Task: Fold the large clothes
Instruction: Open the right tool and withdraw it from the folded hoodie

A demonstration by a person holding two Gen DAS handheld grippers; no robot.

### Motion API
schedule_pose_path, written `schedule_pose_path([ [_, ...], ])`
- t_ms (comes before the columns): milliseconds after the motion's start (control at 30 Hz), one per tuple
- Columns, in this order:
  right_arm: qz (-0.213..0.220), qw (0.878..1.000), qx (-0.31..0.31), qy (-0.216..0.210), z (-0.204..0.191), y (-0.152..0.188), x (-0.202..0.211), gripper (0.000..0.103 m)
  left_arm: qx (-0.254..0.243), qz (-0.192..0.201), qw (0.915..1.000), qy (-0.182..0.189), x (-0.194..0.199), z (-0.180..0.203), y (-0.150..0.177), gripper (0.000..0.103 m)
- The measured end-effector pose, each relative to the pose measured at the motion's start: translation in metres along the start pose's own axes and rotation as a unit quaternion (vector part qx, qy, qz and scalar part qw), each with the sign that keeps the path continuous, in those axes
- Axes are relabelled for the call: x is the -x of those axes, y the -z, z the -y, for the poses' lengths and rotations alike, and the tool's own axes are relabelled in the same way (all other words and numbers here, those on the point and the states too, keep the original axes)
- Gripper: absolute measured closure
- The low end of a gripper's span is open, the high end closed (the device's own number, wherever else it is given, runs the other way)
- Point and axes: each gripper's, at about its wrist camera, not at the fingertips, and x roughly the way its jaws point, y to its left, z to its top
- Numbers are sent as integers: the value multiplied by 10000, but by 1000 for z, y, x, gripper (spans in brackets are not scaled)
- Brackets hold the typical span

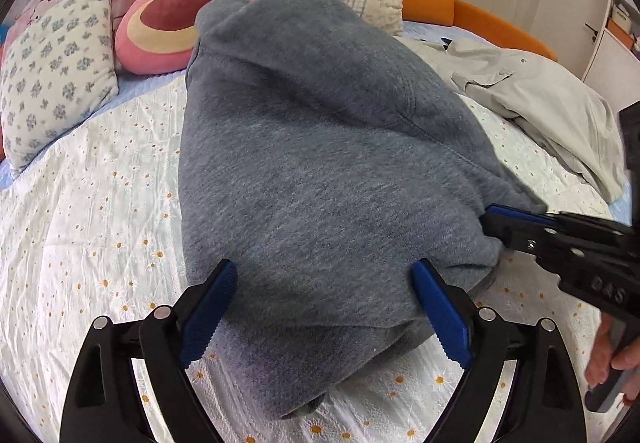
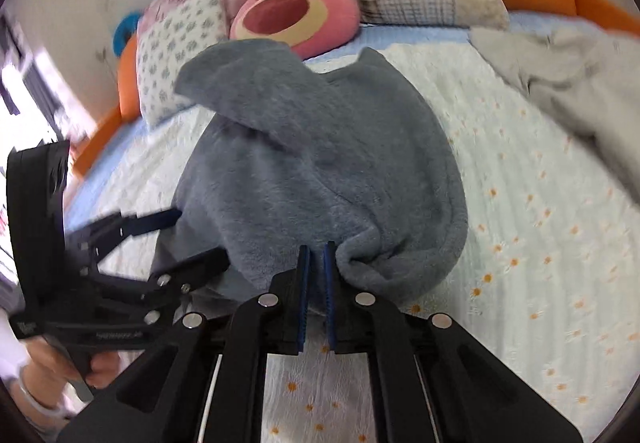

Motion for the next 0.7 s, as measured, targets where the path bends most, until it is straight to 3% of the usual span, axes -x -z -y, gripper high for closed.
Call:
schedule_pose_path([
  [167, 170, 9998, -14, -111, 7, 5, -4, 97, 151, 76, 9999, -17, 5, 3, -5, 12],
  [333, 221, 9996, -82, -182, 11, 5, 0, 97, 371, 293, 9978, 471, 31, 16, -17, 13],
  [433, 220, 9997, -53, -135, 11, 5, 0, 97, 57, 393, 9991, 132, 27, 35, -20, 12],
  [500, 190, 9998, 1, -93, 8, 4, 2, 97, 242, 220, 9994, 84, 7, 34, -16, 13],
  [600, 75, 9999, 42, -122, 8, -4, 12, 95, 502, 536, 9972, 100, 1, 28, -3, 12],
  [700, 218, 9992, 185, 265, -1, -28, 39, 92, 446, 763, 9960, -145, 1, 37, 6, 12],
])
